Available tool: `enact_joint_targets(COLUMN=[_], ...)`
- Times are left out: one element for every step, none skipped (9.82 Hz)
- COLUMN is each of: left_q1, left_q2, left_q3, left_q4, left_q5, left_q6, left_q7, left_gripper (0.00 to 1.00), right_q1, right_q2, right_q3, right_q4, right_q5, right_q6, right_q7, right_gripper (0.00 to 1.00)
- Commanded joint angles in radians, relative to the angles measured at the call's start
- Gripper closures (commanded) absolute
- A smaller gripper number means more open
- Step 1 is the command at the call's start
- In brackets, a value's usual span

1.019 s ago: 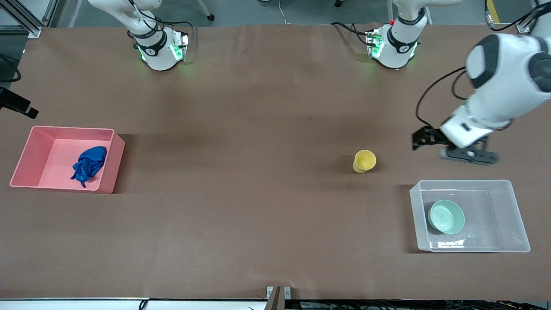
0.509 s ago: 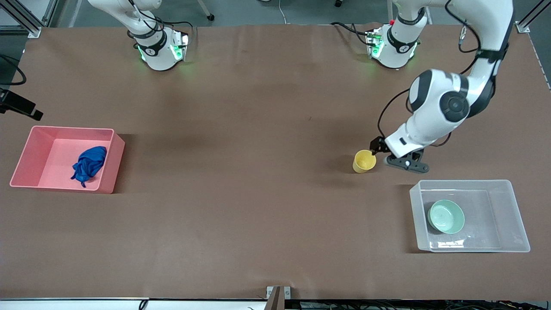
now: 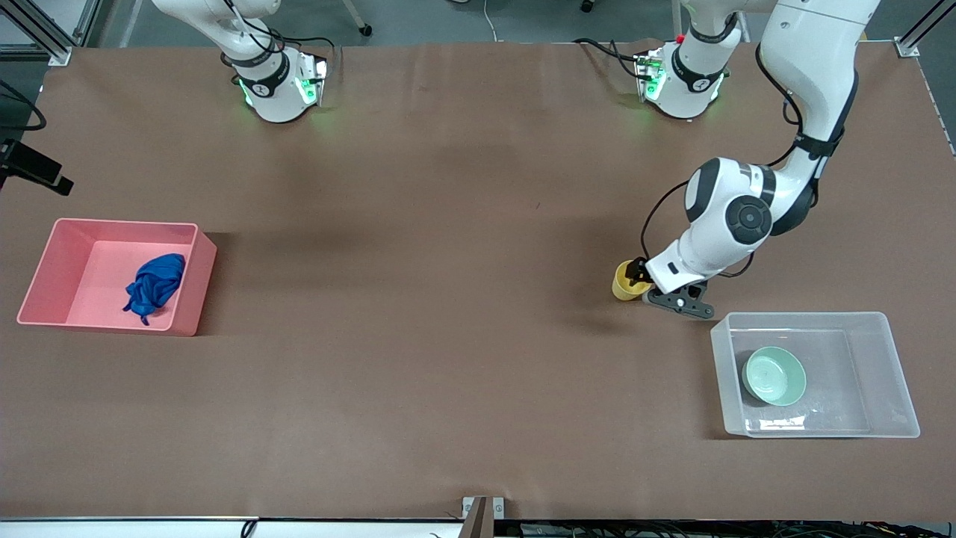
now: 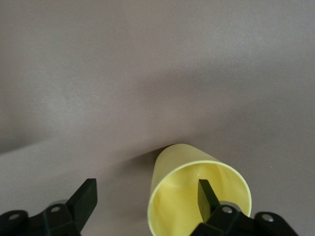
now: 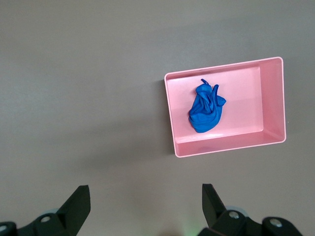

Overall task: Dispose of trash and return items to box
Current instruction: 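Lower the left gripper onto the yellow cup and grasp it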

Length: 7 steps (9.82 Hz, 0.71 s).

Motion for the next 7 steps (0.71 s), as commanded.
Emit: enact_joint_targets(left_q1=[-0.01,-0.013,-0.013,-0.01,-0.008,-0.005,0.001], left_q2=[0.067,0.068,0.067,0.056,0.027,-0.014,-0.056], left_q3=[-0.001,-0.001,-0.001,-0.002,-0.002,-0.007,-0.007], left_q4=[0.003,0.002,0.0,-0.007,-0.024,-0.027,-0.009], left_q5=[0.021,0.023,0.023,0.023,0.023,0.023,0.021], left_q6=[0.052,0.052,0.052,0.046,0.034,-0.013,-0.076], left_q7=[-0.03,-0.043,-0.044,-0.042,-0.044,-0.042,-0.025], left_gripper=[0.71,0.92,0.99,1.0,1.0,1.0,1.0], right_q1=[0.016,0.015,0.016,0.013,0.01,0.007,0.007], right_q2=[-0.012,-0.014,-0.014,-0.012,-0.012,-0.012,-0.012], right_q3=[0.002,0.0,0.002,0.002,0.0,-0.003,-0.006], right_q4=[0.0,-0.001,-0.004,-0.004,-0.004,-0.004,-0.004], right_q5=[-0.044,-0.043,-0.04,-0.034,-0.014,0.0,0.0], right_q6=[-0.01,-0.015,-0.012,-0.001,0.003,0.01,0.008], right_q7=[-0.008,-0.007,-0.007,-0.007,-0.007,-0.008,-0.008], right_gripper=[0.0,0.0,0.0,0.0,0.0,0.0,0.0])
